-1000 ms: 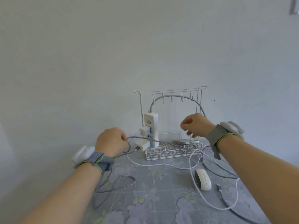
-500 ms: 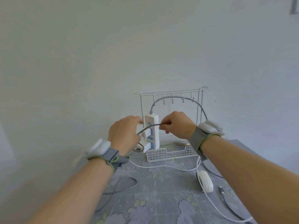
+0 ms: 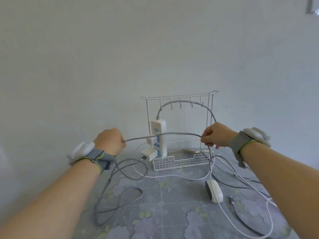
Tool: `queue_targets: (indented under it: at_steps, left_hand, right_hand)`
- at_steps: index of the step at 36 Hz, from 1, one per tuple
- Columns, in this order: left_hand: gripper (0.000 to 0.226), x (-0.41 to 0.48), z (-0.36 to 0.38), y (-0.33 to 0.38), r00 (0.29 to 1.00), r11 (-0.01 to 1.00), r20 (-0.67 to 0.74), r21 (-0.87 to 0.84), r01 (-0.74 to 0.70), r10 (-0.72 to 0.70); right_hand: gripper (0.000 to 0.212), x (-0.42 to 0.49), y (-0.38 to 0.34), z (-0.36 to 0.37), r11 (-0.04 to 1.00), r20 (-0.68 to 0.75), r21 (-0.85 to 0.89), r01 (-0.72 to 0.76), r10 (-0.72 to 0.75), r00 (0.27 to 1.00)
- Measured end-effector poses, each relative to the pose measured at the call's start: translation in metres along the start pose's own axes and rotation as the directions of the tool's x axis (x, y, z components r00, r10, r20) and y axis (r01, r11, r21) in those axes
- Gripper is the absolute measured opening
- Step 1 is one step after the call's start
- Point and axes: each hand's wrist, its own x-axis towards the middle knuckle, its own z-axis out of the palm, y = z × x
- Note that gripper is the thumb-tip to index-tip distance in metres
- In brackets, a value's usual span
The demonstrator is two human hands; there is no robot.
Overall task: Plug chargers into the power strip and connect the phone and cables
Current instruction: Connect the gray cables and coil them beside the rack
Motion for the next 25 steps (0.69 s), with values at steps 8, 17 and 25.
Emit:
queue_targets:
  at_steps: [8, 17, 25]
  left_hand:
    - [0.057, -0.016, -0.008, 0.096, 0.864, 0.875, -0.173, -0.025, -0.484, 0.473]
    - [0.020, -0.007, -0.009, 0.085, 0.913, 0.844, -0.136, -0.347, -0.408, 0.385]
    - [0.018, 0.006, -0.011, 0.023, 0.996, 0.989, 0.094, -0.149, 0.021, -0.007]
  right_hand:
    - [0.009, -0.009, -0.071, 0.005, 0.942, 0.049, 0.131, 0.308, -0.316, 0.947]
    - [0.005, -0.012, -0.044, 0.003, 0.990, 0.313, 0.007, 0.144, -0.139, 0.940]
    - [0.020, -0.009, 0.030, 0.010, 0.966, 0.055, -0.257, -0.039, 0.055, 0.997]
